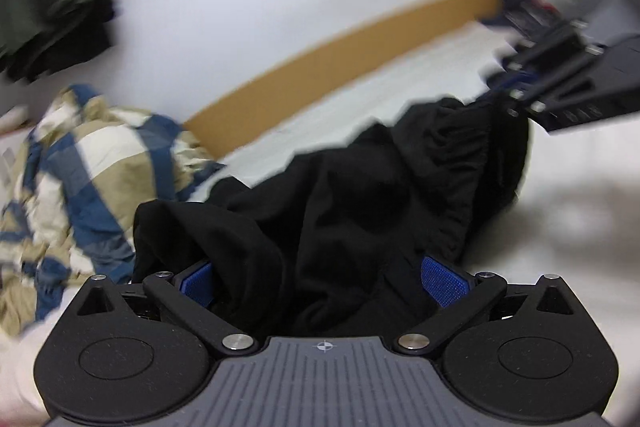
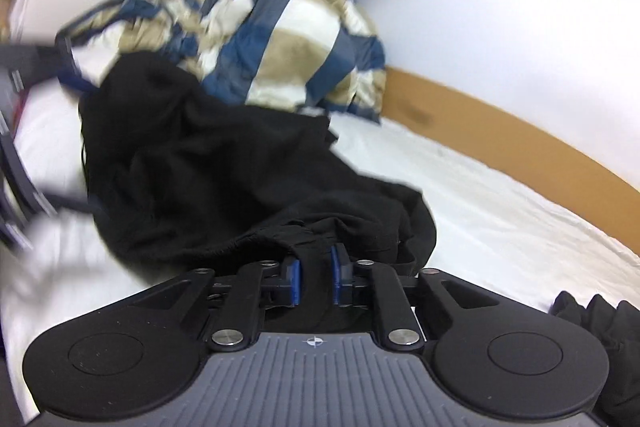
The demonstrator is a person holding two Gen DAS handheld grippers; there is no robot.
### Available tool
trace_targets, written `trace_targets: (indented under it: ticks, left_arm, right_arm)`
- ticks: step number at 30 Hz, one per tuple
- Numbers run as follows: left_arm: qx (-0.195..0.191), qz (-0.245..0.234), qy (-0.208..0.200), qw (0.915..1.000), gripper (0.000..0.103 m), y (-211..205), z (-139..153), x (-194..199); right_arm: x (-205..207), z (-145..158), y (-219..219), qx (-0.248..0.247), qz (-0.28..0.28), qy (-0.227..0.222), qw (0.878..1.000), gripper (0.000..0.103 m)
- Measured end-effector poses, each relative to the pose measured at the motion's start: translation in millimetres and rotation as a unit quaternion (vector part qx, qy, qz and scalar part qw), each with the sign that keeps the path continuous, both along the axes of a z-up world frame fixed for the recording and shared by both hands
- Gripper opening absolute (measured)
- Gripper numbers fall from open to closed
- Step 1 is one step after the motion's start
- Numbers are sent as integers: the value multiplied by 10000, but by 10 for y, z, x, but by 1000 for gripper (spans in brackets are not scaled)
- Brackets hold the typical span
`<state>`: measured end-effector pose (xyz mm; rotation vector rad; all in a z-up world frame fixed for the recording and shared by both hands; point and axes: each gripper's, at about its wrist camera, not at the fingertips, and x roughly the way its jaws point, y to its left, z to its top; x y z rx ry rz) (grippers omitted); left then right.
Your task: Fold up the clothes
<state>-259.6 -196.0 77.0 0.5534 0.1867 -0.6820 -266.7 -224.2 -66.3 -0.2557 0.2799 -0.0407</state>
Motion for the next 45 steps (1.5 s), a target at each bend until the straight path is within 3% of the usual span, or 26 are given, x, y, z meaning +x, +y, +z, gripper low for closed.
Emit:
trace_targets:
  ticks: [3,6,8,10,14,19,24,29,35,37,39,41,45]
  left_arm:
    - [6,128,-103,9999,103,-224,-25,-82]
    - [-68,369,-314,9988,103,-331,-36,-61]
    - [-228,579,-62,9980,102,-299,11,36]
    - [-395,108,453,9981,102,-205,106,-29]
    - [-519,-507,266,9970,103,-216,225,-341]
    - [-562,-296,392,9972,103,-582,217,-199]
    - [75,613,-259,9978,103,-787,-5,-52]
    - [550,1213,-901,9870,103,-468,-81,83]
    - [204,1507,-1624,9749,103,35,323,38]
    - [242,1657,-1642,9721,103,119,379,-7]
    - [332,1629,-1438,9755,103,91,316,7]
    - [567,1522,-1071,9809,103,6,152,-71]
    - [567,1606,-874,9815,103,-53,-87,-101]
  right_arm:
    - [-163,211,-90,200,-135,-389,9990,11]
    - [-309,339,-107,158,-166,-477,9986,10]
    - [-327,393,-102,53,-306,-556,9980,10]
    - [-342,429,-173,373,-465,-568,9966,10]
    - [-413,445,-184,485,-236,-618,9966,10]
    - [-580,512,-278,450,-125,-672,9966,10]
    - [-573,593,-420,482,-415,-805,9947,10]
    - [-404,488,-440,601,-820,-927,9905,10]
    - [-284,448,-317,507,-766,-1005,9907,10]
    - [-281,486,-282,562,-730,-1145,9891,10]
    - [-279,523,-248,617,-693,-1284,9874,10]
    - [-276,561,-213,672,-657,-1423,9853,10]
    - [-307,666,-223,745,-657,-1658,9811,10]
